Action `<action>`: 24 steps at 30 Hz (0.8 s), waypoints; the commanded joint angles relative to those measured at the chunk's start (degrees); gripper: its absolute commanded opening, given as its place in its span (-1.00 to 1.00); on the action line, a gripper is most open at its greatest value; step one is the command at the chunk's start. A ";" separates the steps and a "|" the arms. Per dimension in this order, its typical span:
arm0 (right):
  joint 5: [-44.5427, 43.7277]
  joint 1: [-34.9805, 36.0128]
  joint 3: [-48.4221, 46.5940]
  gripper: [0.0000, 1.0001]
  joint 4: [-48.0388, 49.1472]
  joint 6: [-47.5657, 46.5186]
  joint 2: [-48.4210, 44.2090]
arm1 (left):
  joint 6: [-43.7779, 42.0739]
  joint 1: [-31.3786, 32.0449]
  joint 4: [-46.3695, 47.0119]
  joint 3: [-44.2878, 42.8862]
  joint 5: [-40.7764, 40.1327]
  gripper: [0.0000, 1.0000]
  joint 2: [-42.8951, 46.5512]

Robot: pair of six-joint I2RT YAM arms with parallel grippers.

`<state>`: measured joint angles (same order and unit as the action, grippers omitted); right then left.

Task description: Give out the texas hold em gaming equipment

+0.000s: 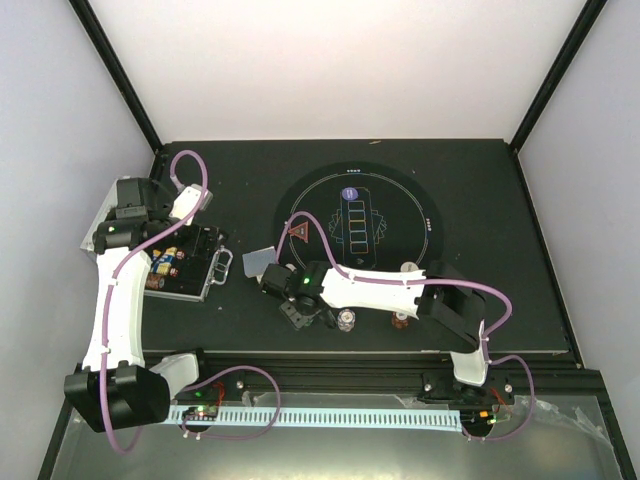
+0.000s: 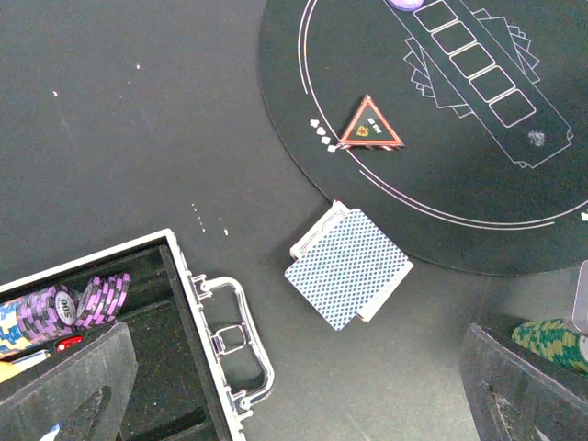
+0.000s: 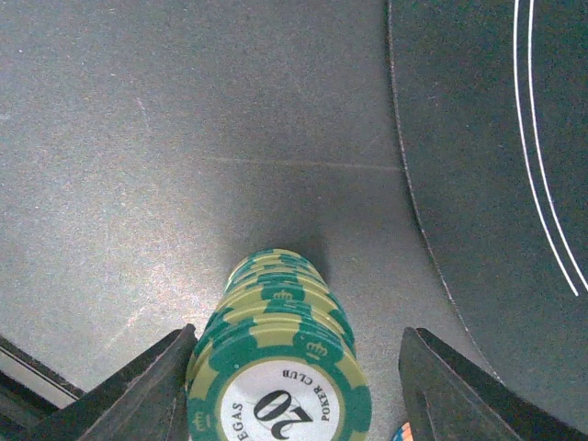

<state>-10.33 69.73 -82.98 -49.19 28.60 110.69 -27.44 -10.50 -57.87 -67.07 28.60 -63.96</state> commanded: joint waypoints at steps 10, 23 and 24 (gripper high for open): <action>0.42 -0.39 0.17 0.03 0.85 -0.02 -0.56 | -1.13 -0.85 -1.83 -2.48 1.85 0.98 0.58; 0.78 -0.31 -2.26 -0.18 -0.96 0.00 -2.60 | -1.21 -0.86 -1.95 -2.10 2.36 0.97 0.67; 0.75 -0.30 -2.58 -0.18 -1.26 -0.10 -2.84 | -1.20 -0.84 -1.98 -2.17 2.40 0.98 0.66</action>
<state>-9.85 69.60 -83.13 -49.30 28.58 110.63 -27.92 -10.92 -58.57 -67.35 28.93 -63.96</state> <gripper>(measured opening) 0.444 0.989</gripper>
